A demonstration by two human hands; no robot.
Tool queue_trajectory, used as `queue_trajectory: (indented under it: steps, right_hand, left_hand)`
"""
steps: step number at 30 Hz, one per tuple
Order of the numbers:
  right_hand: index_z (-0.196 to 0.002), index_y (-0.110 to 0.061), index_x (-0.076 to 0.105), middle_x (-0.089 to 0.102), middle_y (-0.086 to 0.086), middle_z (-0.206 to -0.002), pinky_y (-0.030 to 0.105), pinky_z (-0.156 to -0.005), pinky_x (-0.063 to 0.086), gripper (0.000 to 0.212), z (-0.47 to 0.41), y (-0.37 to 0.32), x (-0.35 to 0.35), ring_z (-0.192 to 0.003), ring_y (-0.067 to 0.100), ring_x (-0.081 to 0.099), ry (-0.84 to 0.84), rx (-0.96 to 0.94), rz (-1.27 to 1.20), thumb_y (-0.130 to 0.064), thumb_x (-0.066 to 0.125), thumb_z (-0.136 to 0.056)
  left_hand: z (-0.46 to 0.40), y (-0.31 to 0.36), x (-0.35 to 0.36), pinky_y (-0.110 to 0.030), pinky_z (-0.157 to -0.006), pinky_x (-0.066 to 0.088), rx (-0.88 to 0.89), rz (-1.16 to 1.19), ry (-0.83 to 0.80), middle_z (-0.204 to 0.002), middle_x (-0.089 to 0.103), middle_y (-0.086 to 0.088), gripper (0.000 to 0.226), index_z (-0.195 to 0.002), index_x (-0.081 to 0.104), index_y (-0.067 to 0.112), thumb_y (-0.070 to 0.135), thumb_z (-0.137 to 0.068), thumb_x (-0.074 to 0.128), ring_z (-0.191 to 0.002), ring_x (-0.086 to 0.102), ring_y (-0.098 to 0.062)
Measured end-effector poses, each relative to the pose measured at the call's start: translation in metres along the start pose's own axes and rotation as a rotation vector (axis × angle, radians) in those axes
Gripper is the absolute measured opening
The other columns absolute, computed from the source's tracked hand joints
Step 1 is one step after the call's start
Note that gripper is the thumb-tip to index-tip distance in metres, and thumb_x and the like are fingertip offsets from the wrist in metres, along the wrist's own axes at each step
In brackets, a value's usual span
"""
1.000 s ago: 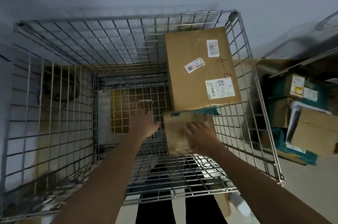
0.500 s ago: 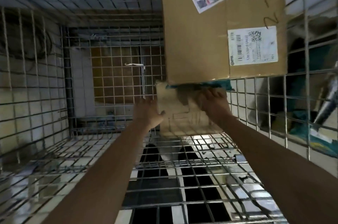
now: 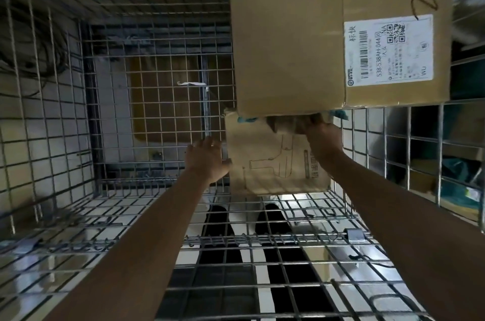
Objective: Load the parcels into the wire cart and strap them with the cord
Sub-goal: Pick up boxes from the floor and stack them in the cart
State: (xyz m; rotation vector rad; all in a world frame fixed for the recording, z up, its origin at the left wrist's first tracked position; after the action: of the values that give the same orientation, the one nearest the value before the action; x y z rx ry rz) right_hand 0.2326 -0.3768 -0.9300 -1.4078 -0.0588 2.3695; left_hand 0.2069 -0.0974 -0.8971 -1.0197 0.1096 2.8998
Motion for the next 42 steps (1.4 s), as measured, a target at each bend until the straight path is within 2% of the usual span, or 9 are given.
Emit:
queue_trajectory:
  steps: [5,10,14,17,20,26,30,38,42]
  right_hand:
    - [-0.113,-0.010,0.060,0.063,0.016,-0.106,0.038,-0.070,0.046,0.023,-0.008,-0.007,-0.012,-0.092,0.035,0.061,-0.146,-0.094,0.317,-0.021,0.058,-0.092]
    - [-0.128,-0.015,0.051,0.060,0.006,-0.111,0.027,-0.054,0.043,0.039,0.034,-0.029,-0.040,-0.082,0.022,0.061,-0.272,-0.165,0.518,-0.024,0.059,-0.091]
    - [-0.136,-0.013,0.046,0.055,0.009,-0.131,0.044,-0.101,0.043,0.059,0.090,-0.067,-0.072,-0.118,0.027,0.054,-0.485,-0.363,0.598,-0.048,0.059,-0.089]
    - [-0.135,-0.025,0.050,0.058,0.001,-0.132,0.043,-0.106,0.038,0.061,0.129,-0.100,-0.096,-0.122,0.023,0.053,-0.533,-0.410,0.526,-0.059,0.059,-0.085]
    - [-0.122,-0.030,0.057,0.061,-0.007,-0.114,0.043,-0.087,0.052,0.047,0.161,-0.159,-0.130,-0.104,0.022,0.061,-0.505,-0.445,0.371,-0.053,0.064,-0.081]
    - [-0.147,-0.029,0.032,0.046,0.002,-0.143,0.040,-0.105,0.044,0.080,0.285,-0.350,-0.223,-0.127,0.026,0.048,-0.429,-0.728,0.291,-0.055,0.068,-0.081]
    - [-0.145,-0.031,0.036,0.042,0.002,-0.146,0.040,-0.097,0.050,0.077,0.360,-0.437,-0.237,-0.118,0.024,0.055,-0.270,-0.861,0.334,-0.057,0.065,-0.080]
    - [-0.152,-0.023,0.027,0.032,0.007,-0.154,0.040,-0.104,0.041,0.091,0.541,-0.549,-0.144,-0.132,0.026,0.044,-0.253,-1.158,0.588,-0.064,0.064,-0.079]
    - [-0.151,-0.023,0.027,0.029,0.007,-0.153,0.042,-0.102,0.043,0.101,0.598,-0.575,-0.087,-0.134,0.028,0.038,-0.305,-1.219,0.617,-0.066,0.069,-0.070]
  left_hand:
    - [0.012,-0.003,-0.015,-0.043,-0.105,0.038,-0.048,0.035,0.025,-0.144,0.041,-0.010,0.063,-0.138,0.042,0.015,0.055,-0.090,0.047,-0.131,0.039,-0.029]
    - [0.050,-0.003,-0.047,-0.046,-0.107,0.037,-0.134,0.110,0.050,-0.146,0.039,-0.010,0.065,-0.141,0.038,0.015,0.056,-0.091,0.045,-0.133,0.038,-0.031]
    - [0.114,-0.017,-0.083,-0.048,-0.107,0.036,-0.218,0.255,0.085,-0.145,0.038,-0.013,0.071,-0.142,0.036,0.014,0.060,-0.089,0.044,-0.133,0.036,-0.034]
    - [0.172,-0.035,-0.102,-0.048,-0.108,0.033,-0.272,0.365,0.139,-0.146,0.036,-0.012,0.073,-0.142,0.035,0.014,0.064,-0.090,0.039,-0.133,0.035,-0.033]
    - [0.241,-0.062,-0.125,-0.046,-0.109,0.031,-0.360,0.478,0.222,-0.151,0.032,-0.011,0.072,-0.146,0.032,0.014,0.061,-0.092,0.037,-0.135,0.033,-0.032]
    - [0.385,-0.150,-0.147,-0.047,-0.105,0.035,-0.503,0.598,0.462,-0.142,0.042,-0.012,0.063,-0.136,0.043,0.014,0.057,-0.091,0.040,-0.129,0.040,-0.031]
    - [0.497,-0.231,-0.109,-0.046,-0.110,0.028,-0.621,0.609,0.598,-0.151,0.034,-0.011,0.067,-0.144,0.037,0.018,0.058,-0.091,0.042,-0.138,0.033,-0.031]
    - [0.703,-0.348,0.097,-0.043,-0.076,0.053,-0.938,0.654,0.708,-0.096,0.067,-0.004,0.046,-0.097,0.065,0.018,0.058,-0.080,0.049,-0.086,0.065,-0.032]
    - [0.748,-0.374,0.162,-0.038,-0.089,0.039,-1.054,0.765,0.646,-0.122,0.056,-0.005,0.056,-0.129,0.050,0.020,0.058,-0.088,0.048,-0.111,0.053,-0.027]
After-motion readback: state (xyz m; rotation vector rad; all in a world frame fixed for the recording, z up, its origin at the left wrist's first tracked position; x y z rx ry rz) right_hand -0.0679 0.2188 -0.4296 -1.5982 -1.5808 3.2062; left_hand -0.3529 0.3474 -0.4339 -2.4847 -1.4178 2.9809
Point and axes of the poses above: each hand's wrist, its own z-axis away from the middle knuckle, its own x-axis out of the palm, y = z × x, the point moved 1 cm from there along -z, towards the middle knuckle
